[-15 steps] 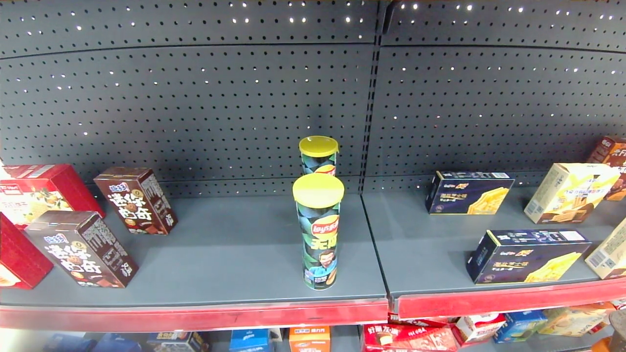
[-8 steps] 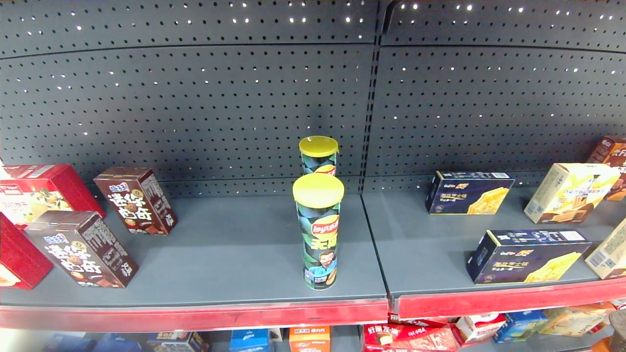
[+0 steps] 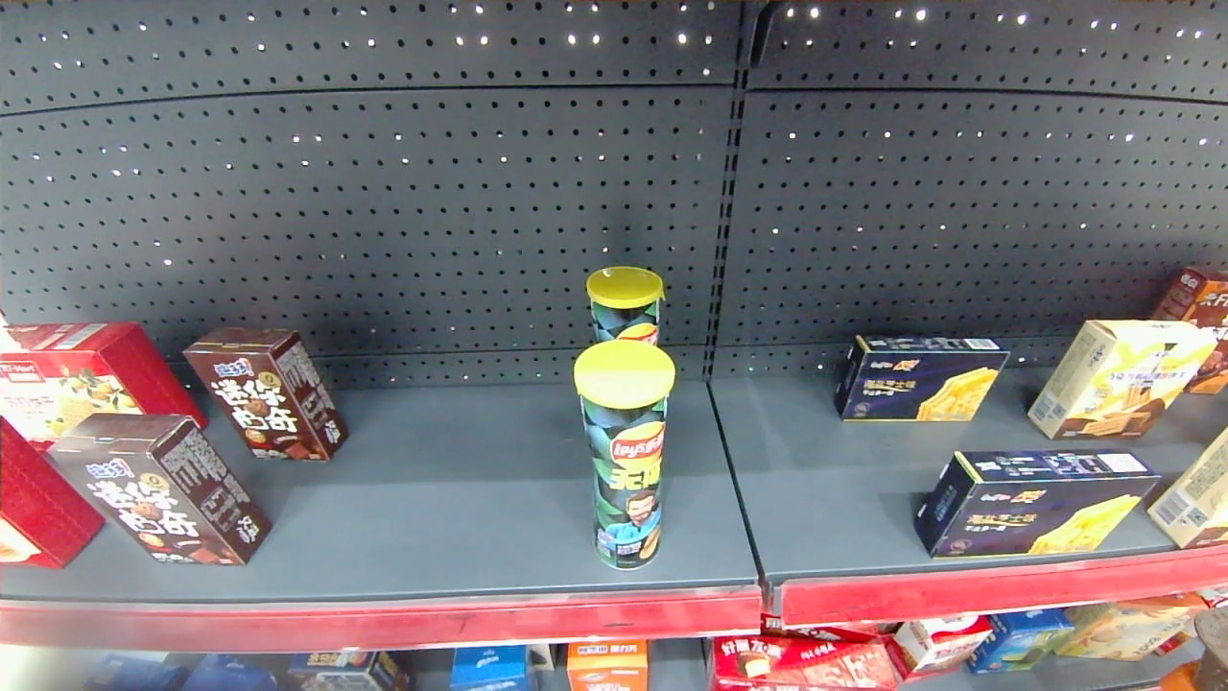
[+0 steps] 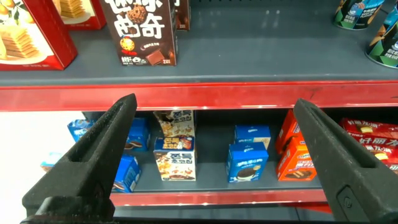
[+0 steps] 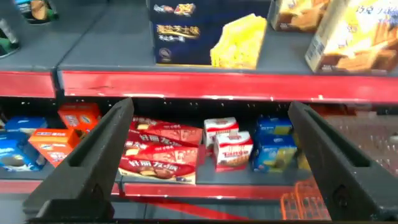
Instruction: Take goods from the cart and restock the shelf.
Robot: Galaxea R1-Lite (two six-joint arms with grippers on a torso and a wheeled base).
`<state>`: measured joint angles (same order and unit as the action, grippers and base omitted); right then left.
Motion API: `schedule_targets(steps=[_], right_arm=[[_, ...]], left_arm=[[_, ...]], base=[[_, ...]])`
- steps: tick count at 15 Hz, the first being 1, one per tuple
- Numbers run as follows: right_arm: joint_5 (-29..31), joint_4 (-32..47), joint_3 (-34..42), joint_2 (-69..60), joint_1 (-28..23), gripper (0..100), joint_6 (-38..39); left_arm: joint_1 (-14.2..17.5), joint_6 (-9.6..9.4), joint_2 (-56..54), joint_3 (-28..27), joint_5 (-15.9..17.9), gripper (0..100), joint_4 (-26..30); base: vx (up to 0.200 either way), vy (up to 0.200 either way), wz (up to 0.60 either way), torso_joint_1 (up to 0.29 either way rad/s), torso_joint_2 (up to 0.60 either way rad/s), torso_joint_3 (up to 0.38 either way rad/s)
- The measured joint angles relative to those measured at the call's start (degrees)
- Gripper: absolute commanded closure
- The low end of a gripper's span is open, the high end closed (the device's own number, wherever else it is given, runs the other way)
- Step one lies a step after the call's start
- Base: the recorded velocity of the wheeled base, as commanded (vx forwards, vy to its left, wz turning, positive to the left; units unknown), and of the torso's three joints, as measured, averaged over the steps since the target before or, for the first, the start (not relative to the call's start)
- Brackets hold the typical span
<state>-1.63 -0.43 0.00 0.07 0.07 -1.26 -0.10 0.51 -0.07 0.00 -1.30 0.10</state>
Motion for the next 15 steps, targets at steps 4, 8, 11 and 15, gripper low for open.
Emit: schedule_targets(steps=[4, 8, 11, 15], right_arm=[[2.2, 0.1, 0.0, 0.0, 0.0, 0, 0.4], [2.2, 0.4, 0.0, 0.0, 0.0, 0, 0.9], [2.3, 0.4, 0.0, 0.0, 0.0, 0, 0.9], [2.2, 0.4, 0.0, 0.0, -0.1, 0, 0.9]], left_arm=[[0.0, 0.0, 0.0, 0.0, 0.0, 0, 0.0], [0.0, 0.0, 0.0, 0.0, 0.0, 0, 0.0], [0.0, 0.0, 0.0, 0.0, 0.0, 0, 0.0], [0.0, -0.02, 0.0, 0.0, 0.0, 0, 0.0]], base=[[0.0, 0.0, 0.0, 0.0, 0.0, 0.0], [0.0, 0.0, 0.0, 0.0, 0.0, 0.0], [0.0, 0.0, 0.0, 0.0, 0.0, 0.0], [0.0, 0.0, 0.0, 0.0, 0.0, 0.0]])
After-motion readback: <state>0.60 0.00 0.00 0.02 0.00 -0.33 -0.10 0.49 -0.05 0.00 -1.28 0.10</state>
